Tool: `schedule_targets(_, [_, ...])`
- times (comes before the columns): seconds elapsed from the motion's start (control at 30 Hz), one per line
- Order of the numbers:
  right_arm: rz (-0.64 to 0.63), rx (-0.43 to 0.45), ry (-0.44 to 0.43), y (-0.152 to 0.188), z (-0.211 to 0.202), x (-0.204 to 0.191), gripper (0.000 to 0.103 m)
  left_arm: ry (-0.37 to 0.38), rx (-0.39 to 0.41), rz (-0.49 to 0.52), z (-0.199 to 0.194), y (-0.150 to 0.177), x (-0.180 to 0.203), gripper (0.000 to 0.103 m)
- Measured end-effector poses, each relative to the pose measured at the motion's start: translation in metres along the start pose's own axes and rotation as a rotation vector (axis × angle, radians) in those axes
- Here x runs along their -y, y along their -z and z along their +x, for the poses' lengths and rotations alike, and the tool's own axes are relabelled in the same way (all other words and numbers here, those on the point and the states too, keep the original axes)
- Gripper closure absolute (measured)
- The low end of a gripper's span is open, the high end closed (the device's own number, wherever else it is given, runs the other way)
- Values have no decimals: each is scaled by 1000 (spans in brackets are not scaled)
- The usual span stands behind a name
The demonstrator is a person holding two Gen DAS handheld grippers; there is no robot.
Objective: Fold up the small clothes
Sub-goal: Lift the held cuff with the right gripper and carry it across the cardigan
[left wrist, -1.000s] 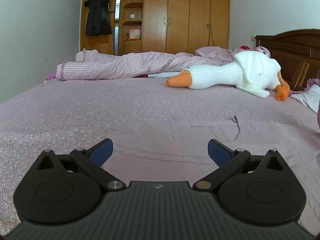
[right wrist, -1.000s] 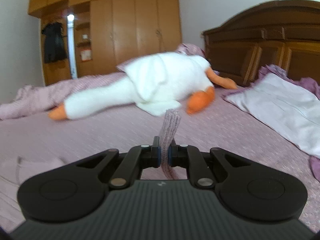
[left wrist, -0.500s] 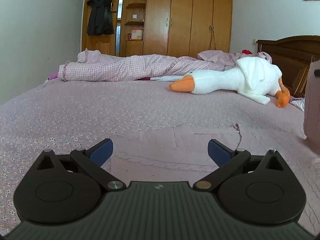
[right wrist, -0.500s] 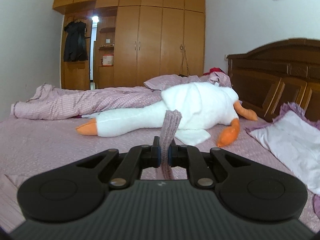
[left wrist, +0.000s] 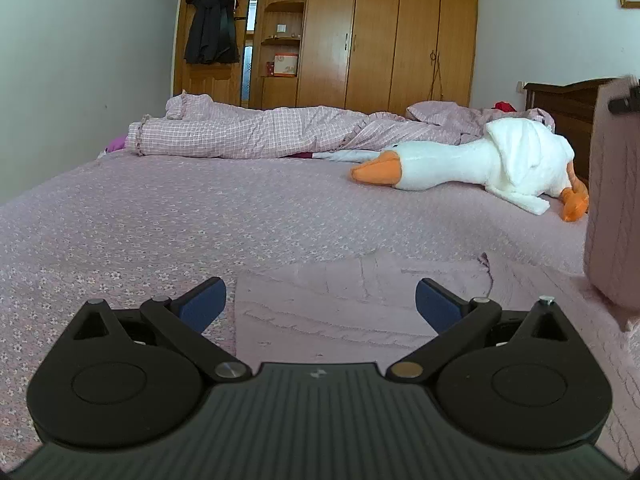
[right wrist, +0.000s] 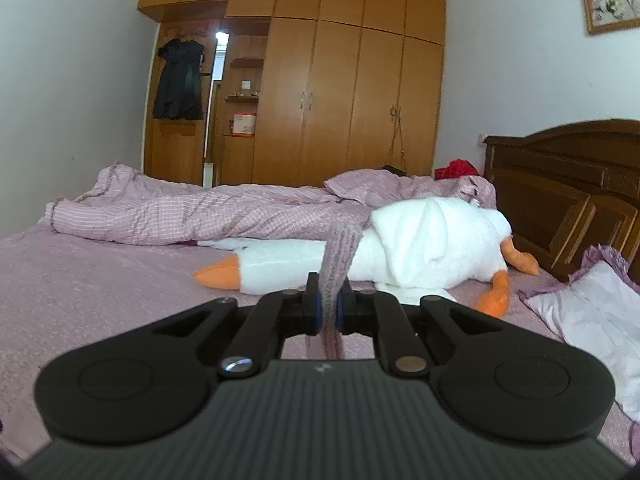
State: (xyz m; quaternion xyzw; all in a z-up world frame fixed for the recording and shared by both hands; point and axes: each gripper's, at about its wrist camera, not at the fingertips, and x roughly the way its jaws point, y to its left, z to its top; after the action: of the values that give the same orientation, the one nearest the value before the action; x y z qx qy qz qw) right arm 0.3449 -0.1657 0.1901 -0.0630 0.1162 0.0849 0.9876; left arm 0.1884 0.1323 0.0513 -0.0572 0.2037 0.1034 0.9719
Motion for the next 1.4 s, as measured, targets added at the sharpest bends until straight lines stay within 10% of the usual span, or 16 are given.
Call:
schedule_targets(0.97, [-40,-19,-32,-11,5,-92,92,-23,-13,-65,-5,-4,-22,0])
schedule_targets(1.4, [-150,-59,-206,112,19,-188,90,-74,-59,-83,-5,-8,-39,0])
